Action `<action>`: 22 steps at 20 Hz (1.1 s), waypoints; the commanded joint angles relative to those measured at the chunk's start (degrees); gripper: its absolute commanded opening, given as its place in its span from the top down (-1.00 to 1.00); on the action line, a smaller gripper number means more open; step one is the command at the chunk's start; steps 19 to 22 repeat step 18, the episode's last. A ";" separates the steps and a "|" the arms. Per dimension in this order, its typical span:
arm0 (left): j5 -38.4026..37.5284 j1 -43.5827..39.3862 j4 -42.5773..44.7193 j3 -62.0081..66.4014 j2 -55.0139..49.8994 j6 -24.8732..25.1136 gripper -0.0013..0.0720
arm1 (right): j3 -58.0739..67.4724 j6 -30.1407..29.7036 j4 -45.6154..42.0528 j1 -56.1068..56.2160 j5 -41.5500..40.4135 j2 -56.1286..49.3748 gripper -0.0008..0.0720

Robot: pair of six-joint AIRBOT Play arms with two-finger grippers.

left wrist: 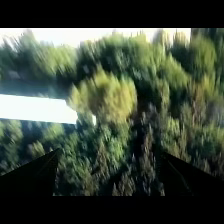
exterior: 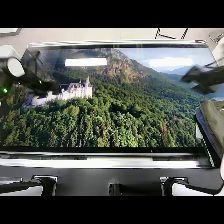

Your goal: Fold the clothes and pants, and hang the long-sleeved shirts on hangers.

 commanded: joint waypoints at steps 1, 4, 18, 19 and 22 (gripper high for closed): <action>5.62 -0.61 -0.63 -11.91 4.26 0.87 -0.91 | 0.26 1.05 -1.99 8.70 7.54 -4.52 -0.88; 5.40 -0.61 2.12 -12.11 4.31 0.90 -0.91 | 0.26 0.98 -3.32 10.12 7.98 -4.46 -0.87; 5.40 -0.63 2.10 -12.13 3.45 0.90 -0.91 | 0.28 1.01 -3.19 10.12 7.96 -4.46 -0.87; 5.40 -0.63 2.10 -12.13 3.45 0.90 -0.91 | 0.28 1.01 -3.19 10.12 7.96 -4.46 -0.87; 5.40 -0.63 2.10 -12.13 3.45 0.90 -0.91 | 0.28 1.01 -3.19 10.12 7.96 -4.46 -0.87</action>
